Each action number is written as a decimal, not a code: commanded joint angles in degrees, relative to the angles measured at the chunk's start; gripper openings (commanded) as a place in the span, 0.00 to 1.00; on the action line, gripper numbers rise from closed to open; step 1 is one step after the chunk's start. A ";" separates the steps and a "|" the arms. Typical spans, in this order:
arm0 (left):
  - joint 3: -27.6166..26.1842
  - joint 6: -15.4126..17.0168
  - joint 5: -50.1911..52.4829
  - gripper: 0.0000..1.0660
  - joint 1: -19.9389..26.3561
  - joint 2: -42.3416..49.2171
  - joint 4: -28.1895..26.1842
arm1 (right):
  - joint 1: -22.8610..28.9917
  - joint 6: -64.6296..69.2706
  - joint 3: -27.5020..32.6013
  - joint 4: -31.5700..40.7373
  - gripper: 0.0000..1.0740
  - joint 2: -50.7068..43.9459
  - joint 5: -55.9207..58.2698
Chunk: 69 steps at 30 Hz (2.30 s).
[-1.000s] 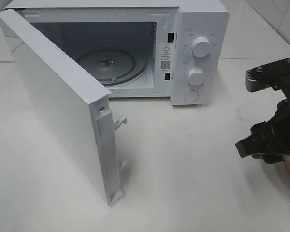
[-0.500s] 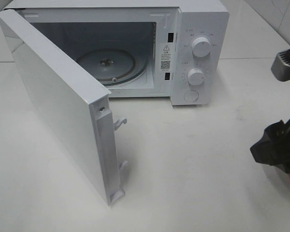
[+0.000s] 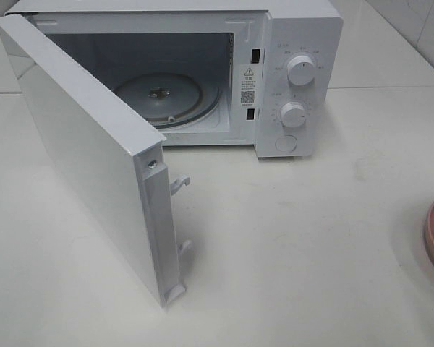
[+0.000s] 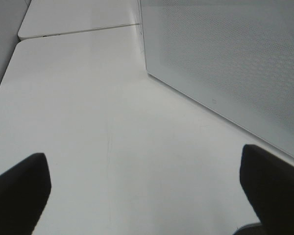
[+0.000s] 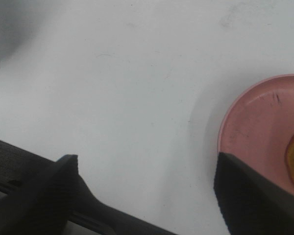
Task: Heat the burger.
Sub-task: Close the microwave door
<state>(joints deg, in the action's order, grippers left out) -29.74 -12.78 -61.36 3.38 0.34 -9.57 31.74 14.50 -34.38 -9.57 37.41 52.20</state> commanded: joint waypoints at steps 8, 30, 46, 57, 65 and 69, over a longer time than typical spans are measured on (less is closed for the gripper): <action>0.06 0.29 -0.17 0.92 0.11 0.23 -0.23 | -0.40 -2.52 2.98 0.11 0.71 -10.89 2.58; 0.06 0.29 -0.17 0.92 0.11 0.23 -0.23 | -22.80 -10.20 5.90 6.19 0.71 -34.03 5.04; 0.06 0.29 -0.17 0.92 0.11 0.23 -0.17 | -26.18 -9.97 5.96 6.13 0.70 -39.36 5.04; 0.06 0.29 -0.17 0.92 0.11 0.23 -0.17 | -26.18 -9.97 5.96 6.13 0.70 -39.36 5.04; 0.06 0.29 -0.17 0.92 0.11 0.23 -0.17 | -26.18 -9.97 5.96 6.13 0.70 -39.36 5.04; 0.06 0.29 -0.17 0.92 0.11 0.23 -0.17 | -26.18 -9.97 5.96 6.13 0.70 -39.36 5.04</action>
<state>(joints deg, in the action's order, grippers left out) -29.74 -12.78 -61.36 3.38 0.34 -9.57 5.84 4.76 -28.59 -3.61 -0.17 57.12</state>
